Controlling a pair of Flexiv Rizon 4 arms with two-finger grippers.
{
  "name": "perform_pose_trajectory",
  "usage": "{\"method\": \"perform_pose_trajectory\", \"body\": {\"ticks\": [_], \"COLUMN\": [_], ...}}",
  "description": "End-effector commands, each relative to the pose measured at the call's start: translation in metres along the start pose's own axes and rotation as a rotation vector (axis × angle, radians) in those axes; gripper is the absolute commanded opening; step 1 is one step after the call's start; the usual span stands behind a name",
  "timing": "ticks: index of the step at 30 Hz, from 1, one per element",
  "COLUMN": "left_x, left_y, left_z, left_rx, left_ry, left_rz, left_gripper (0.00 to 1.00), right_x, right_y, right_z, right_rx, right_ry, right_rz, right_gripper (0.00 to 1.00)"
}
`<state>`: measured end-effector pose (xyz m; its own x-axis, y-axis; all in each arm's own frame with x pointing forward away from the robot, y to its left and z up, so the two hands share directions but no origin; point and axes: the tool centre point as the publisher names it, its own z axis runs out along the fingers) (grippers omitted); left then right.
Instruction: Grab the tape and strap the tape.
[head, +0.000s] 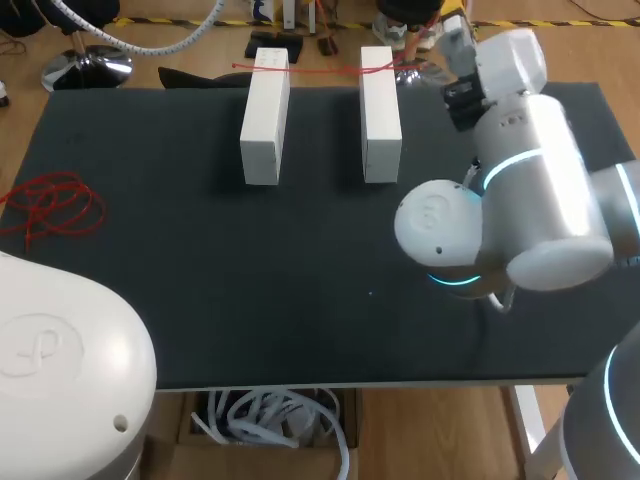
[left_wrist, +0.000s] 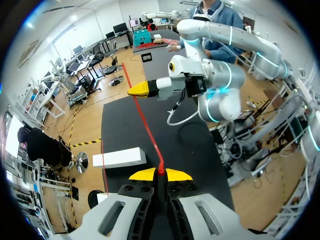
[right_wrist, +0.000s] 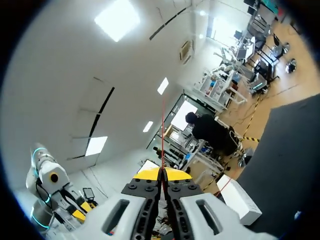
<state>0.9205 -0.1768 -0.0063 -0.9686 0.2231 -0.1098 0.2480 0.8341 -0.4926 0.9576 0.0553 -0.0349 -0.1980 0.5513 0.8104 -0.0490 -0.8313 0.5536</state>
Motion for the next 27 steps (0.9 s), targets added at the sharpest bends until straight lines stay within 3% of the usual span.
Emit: {"method": "perform_pose_trajectory", "body": {"ticks": [1,7,23,27], "left_x": [0.000,0.000,0.000,0.000], "left_y": [0.000,0.000,0.000,0.000], "left_z": [-0.001,-0.001,-0.001,-0.001], "left_rx": [-0.004,-0.004,-0.004,-0.004], "left_ry": [0.000,0.000,0.000,0.000], "left_rz": [-0.001,-0.001,-0.001,-0.001], "left_gripper": [0.00,0.00,0.00,0.00], "right_x": [0.027,0.034,0.034,0.043], "right_y": [0.000,0.005,0.005,0.002], "right_z": [-0.001,-0.004,-0.004,-0.004], "right_rx": [0.010,0.041,0.041,0.106], "right_ry": [-0.136,-0.140,-0.140,-0.078], "right_rz": [-0.281,-0.527,-0.527,-0.774], "right_gripper": [0.00,0.00,0.00,0.00]}}
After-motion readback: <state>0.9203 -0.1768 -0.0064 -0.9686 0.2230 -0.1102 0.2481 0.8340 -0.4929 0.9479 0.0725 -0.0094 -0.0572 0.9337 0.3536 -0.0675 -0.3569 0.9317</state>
